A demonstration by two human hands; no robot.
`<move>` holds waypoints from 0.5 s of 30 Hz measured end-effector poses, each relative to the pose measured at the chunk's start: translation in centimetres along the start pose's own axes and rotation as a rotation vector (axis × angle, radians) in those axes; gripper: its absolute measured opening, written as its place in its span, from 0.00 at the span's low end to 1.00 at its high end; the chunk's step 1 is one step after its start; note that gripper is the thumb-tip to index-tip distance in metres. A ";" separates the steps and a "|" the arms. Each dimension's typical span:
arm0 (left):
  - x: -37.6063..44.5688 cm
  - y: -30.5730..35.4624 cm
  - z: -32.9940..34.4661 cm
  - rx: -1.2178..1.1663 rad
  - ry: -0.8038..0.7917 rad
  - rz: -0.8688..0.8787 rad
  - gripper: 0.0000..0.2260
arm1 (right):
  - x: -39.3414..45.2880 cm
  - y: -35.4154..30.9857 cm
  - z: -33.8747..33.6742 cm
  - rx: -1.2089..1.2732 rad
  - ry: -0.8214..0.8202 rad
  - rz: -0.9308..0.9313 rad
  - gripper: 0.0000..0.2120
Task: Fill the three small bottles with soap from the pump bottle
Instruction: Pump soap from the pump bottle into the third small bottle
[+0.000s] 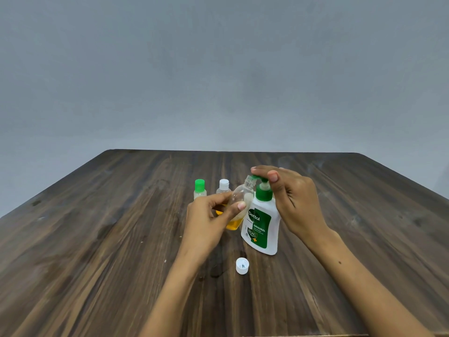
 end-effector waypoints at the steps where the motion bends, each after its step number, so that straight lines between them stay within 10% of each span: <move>1: 0.0 0.0 0.0 -0.014 0.004 -0.004 0.07 | 0.0 0.0 0.0 -0.002 0.003 -0.002 0.34; 15: -0.2 -0.7 -0.3 -0.124 0.065 -0.039 0.10 | -0.2 0.0 0.2 0.013 0.012 0.001 0.33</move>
Point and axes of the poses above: each hand's wrist, its own x-axis towards the middle knuckle, its own z-axis out of the palm, y = z × x, the point moved 7 cm from there along x, towards the middle knuckle, and after that the axes turned 10 degrees about x, right-handed, at the moved point
